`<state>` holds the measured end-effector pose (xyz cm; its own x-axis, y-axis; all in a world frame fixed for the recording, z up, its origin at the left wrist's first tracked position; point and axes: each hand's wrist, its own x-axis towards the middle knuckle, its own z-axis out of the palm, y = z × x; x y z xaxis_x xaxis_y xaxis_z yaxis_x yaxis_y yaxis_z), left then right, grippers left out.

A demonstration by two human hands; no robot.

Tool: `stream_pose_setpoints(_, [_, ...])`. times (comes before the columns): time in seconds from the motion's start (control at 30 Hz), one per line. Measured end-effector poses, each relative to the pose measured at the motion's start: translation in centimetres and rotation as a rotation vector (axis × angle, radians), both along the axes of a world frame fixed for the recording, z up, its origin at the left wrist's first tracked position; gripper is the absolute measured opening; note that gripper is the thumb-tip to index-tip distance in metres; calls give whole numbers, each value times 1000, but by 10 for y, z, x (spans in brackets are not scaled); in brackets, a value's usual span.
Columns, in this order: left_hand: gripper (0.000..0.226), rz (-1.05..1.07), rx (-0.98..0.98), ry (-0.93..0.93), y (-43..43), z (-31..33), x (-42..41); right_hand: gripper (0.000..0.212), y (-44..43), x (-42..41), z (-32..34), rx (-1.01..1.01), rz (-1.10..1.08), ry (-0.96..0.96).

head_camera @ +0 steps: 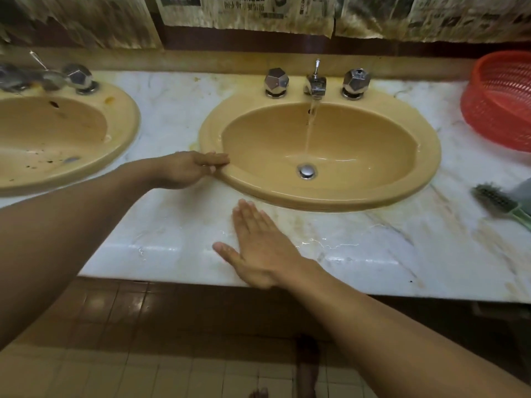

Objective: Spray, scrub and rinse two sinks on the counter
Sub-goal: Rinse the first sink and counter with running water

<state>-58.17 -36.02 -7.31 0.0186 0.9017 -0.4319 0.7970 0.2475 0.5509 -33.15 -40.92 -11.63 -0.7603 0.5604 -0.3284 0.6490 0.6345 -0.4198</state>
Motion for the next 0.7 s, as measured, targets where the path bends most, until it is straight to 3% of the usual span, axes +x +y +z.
stream_pose_setpoints(0.23, [47,66,-38,-77,-3,-1,3,78,8,42,6,158,-47,-35])
stream_pose_setpoints(0.5, [44,107,-55,-123,-2,2,1,74,-6,-68,-15,36,40,100])
stream_pose_setpoints(0.63, [43,98,-62,-137,0,2,-4,73,6,2,1,-45,-34,171])
stream_pose_setpoints(0.7, [43,92,-61,-127,2,-1,-7,88,10,67,5,30,-127,123])
